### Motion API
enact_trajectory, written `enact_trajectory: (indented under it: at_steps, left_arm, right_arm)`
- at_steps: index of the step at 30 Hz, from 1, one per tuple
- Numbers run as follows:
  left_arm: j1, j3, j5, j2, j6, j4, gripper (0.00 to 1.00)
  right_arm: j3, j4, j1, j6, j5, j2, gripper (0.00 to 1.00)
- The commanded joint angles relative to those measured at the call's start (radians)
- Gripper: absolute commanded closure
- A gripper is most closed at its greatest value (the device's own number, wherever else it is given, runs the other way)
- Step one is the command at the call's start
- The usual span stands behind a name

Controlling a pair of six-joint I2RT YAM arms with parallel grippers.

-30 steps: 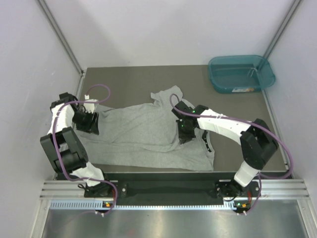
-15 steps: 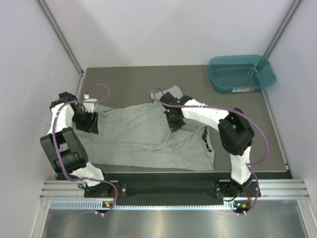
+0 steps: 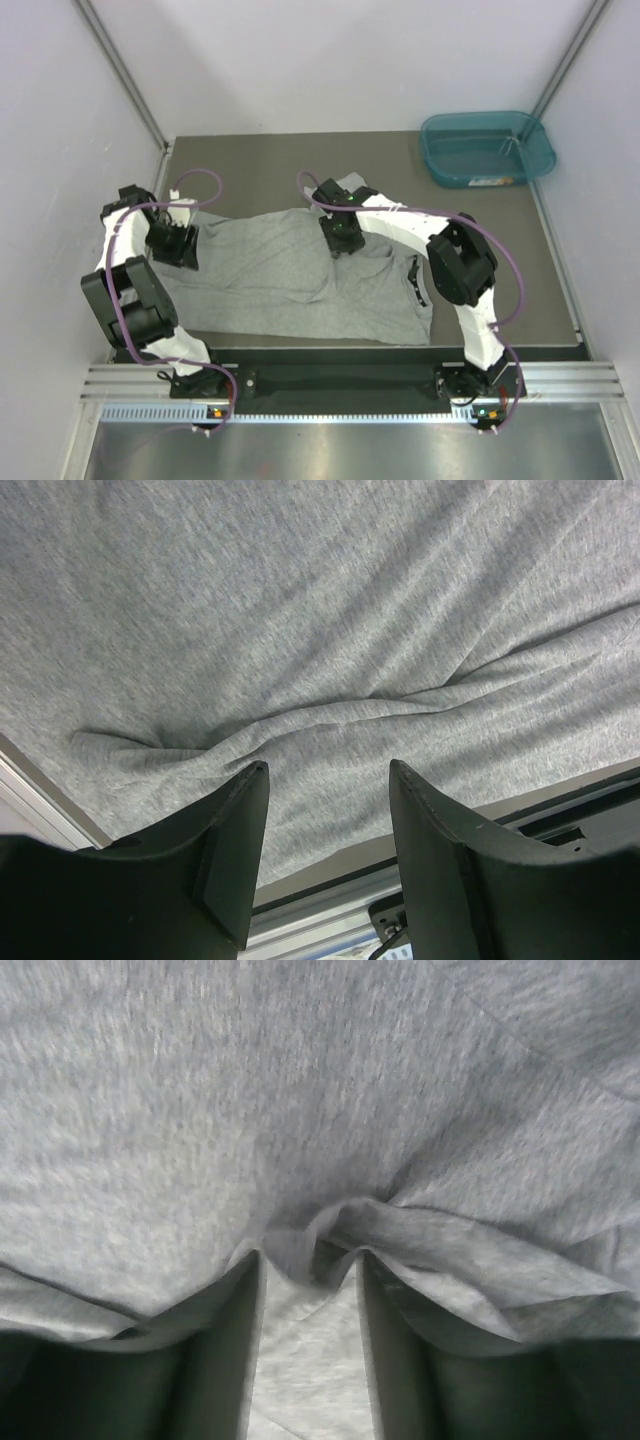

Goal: Fold and stack the t-shirts
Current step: Fold the tshirt

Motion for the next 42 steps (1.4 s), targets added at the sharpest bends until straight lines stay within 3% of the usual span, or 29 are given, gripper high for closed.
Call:
enact_trajectory:
  at_steps: [1,3,6,8,11,16,27,31,34,35,38,39,42]
  left_arm:
    - [0.012,0.045,0.013,0.003,-0.021,0.017,0.44]
    - [0.035,0.06,0.042,0.003,-0.074,0.063,0.44]
    - [0.073,0.089,0.066,0.009,-0.177,0.164,0.42]
    - [0.084,0.104,0.048,0.029,-0.235,0.222,0.41]
    - [0.098,0.143,-0.036,0.073,-0.364,0.363,0.37]
    - [0.104,0.205,-0.122,0.188,-0.447,0.503,0.35]
    - [0.101,0.37,0.069,0.455,-0.427,0.532,0.35]
    - [0.101,0.393,0.111,0.483,-0.43,0.538,0.35]
    - [0.092,0.41,0.132,0.504,-0.421,0.543,0.35]
    - [0.09,0.422,0.134,0.514,-0.415,0.542,0.35]
    - [0.076,0.453,0.137,0.55,-0.397,0.517,0.35]
    - [0.072,0.459,0.146,0.564,-0.394,0.508,0.35]
    - [0.037,0.465,0.142,0.581,-0.372,0.515,0.35]
  right_arm:
    - [0.09,0.005,0.009,-0.034,0.01,0.007,0.46]
    - [0.125,-0.003,-0.007,-0.036,0.006,-0.013,0.31]
    - [0.191,0.02,-0.05,-0.046,-0.019,-0.051,0.2]
    - [0.216,0.043,-0.084,-0.051,-0.033,-0.062,0.16]
    - [0.219,0.104,-0.196,-0.034,-0.074,-0.056,0.17]
    - [0.28,0.201,-0.308,0.019,-0.047,0.057,0.39]
    - [0.657,0.224,-0.402,0.113,-0.106,0.436,0.41]
    - [0.671,0.245,-0.402,0.147,-0.14,0.482,0.44]
    - [0.664,0.278,-0.405,0.159,-0.157,0.499,0.57]
    - [0.662,0.287,-0.408,0.162,-0.186,0.504,0.71]
    - [0.656,0.333,-0.412,0.188,-0.242,0.505,0.96]
    - [0.633,0.357,-0.416,0.196,-0.25,0.489,1.0]
    - [0.559,0.409,-0.417,0.211,-0.257,0.432,1.0]
